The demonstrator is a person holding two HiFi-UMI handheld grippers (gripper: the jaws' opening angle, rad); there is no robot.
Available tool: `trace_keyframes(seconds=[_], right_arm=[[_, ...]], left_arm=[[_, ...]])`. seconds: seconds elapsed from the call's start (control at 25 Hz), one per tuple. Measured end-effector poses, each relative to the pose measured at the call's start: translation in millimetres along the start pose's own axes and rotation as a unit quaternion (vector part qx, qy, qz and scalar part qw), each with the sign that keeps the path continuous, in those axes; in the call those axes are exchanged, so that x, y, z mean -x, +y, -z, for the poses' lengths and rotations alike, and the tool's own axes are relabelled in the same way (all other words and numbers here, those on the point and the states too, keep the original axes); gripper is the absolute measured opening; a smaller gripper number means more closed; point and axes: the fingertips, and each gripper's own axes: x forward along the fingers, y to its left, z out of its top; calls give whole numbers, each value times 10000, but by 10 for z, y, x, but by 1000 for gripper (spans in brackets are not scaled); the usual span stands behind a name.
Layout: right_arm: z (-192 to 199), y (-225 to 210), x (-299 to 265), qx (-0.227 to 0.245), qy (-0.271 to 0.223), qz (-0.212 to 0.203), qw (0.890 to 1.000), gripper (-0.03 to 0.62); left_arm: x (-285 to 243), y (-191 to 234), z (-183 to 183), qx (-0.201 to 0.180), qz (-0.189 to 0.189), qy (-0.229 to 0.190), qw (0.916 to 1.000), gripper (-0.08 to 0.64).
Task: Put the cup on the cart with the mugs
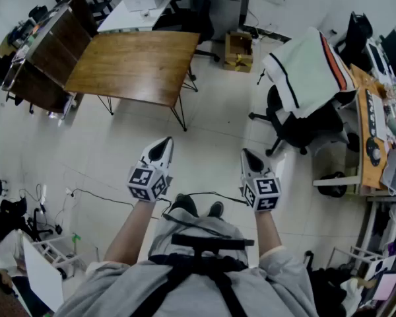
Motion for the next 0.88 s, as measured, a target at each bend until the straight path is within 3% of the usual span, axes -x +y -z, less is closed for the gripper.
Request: trace_keyframes(seconds=[0.28,0.68,0.88], right_arm=[[-97,-123,-287,9,26,-182,9998,9],[-729,-339,-1291,213,-68,-211,9995,9],[-1061,-389,-1717,343,-169,-261,9989,9]], left_arm=[[-209,-33,-90,-177,38,35,9998,5],[-993,453,-430,61,48,-215,9997,5],[-1297,597,-693,-6,223,-382,9990,4]])
